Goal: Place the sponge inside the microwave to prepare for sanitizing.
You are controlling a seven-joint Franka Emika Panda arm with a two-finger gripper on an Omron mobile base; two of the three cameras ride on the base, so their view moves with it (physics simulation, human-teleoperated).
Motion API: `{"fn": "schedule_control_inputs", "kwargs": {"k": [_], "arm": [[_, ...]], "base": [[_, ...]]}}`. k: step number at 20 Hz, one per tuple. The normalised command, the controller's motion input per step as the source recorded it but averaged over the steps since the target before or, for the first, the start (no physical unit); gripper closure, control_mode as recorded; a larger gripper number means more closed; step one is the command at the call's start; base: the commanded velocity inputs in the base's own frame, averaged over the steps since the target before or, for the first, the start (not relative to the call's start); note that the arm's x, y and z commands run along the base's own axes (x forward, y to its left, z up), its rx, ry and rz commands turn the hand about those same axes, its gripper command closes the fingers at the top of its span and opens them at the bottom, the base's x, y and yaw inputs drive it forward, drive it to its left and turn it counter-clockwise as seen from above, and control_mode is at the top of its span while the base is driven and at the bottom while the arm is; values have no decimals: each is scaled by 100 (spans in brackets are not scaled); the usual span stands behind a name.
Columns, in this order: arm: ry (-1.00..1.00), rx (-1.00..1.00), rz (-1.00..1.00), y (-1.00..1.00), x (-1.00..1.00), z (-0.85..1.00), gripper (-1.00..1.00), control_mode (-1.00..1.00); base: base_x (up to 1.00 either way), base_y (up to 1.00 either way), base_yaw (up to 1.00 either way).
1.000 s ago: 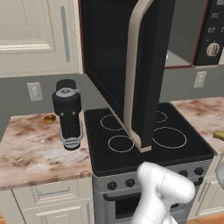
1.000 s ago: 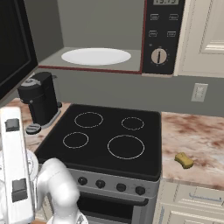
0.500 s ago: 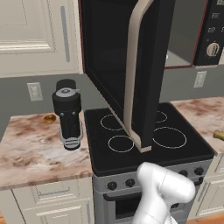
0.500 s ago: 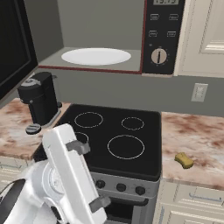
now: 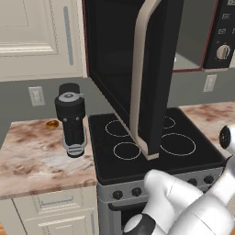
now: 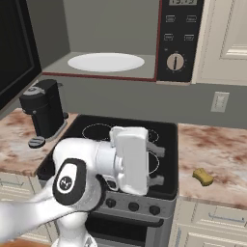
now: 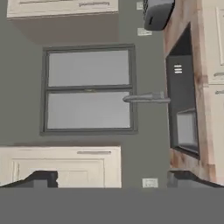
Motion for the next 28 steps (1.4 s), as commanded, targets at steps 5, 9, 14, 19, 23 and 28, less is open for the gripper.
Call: {"fn": "schedule_control_inputs", "kwargs": {"k": [5, 9, 14, 19, 23, 28], "arm": [[-11, 96, 6, -45, 64, -53, -100, -100], [-10, 88, 8, -38, 56, -33, -100, -100], [-17, 78, 13, -19, 9, -43, -100, -100], [-25, 73, 7, -10, -27, -35, -100, -100], [-29, 56, 18, 0, -2, -22, -100, -100], [-7, 0, 20, 0, 25, -6, -100, -100]], "base": [[0, 0, 0], [0, 0, 0], [0, 0, 0], [0, 0, 0], [0, 0, 0], [0, 0, 0]]}}
